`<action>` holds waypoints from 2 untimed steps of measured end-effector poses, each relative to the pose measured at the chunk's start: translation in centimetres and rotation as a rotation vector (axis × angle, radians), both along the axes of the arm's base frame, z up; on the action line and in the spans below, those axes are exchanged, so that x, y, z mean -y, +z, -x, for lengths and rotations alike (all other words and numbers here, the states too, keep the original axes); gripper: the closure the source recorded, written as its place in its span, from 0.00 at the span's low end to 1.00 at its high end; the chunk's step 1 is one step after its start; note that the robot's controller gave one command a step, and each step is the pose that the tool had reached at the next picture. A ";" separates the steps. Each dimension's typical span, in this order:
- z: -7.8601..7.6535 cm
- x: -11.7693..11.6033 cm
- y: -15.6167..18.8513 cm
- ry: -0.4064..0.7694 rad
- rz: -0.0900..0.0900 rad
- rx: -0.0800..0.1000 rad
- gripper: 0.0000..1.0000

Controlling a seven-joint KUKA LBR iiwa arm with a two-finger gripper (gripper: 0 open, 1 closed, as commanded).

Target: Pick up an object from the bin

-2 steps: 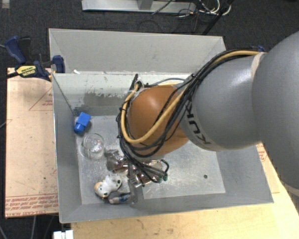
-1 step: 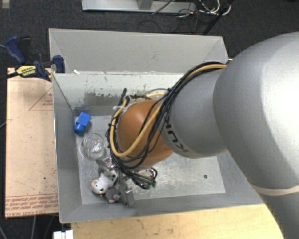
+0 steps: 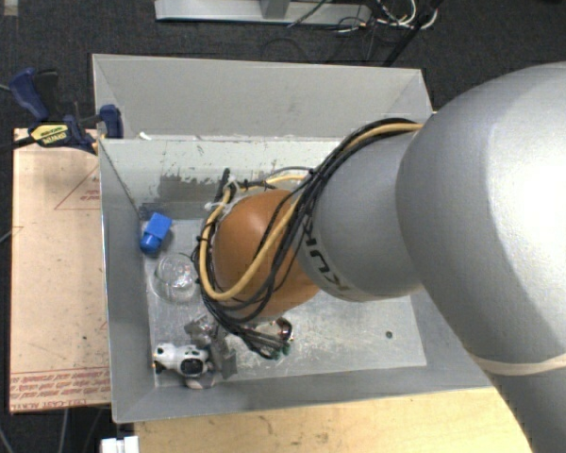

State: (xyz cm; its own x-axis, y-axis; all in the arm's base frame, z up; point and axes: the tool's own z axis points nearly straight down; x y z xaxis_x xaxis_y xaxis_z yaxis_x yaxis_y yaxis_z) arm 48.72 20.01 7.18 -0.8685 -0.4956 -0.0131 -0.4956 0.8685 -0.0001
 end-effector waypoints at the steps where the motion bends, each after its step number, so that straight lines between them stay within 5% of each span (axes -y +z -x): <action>1: 0.0 0.0 0.0 0.000 0.000 0.000 1.00; 2: 0.0 0.0 0.0 0.000 0.000 0.000 1.00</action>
Offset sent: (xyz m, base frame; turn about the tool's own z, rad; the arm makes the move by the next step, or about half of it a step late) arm -0.0001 0.0000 0.0428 0.0000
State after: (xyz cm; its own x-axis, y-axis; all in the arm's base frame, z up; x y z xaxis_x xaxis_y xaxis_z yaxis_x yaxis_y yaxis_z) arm 48.72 20.01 7.18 -0.8685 -0.4956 -0.0131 -0.4956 0.8685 0.0000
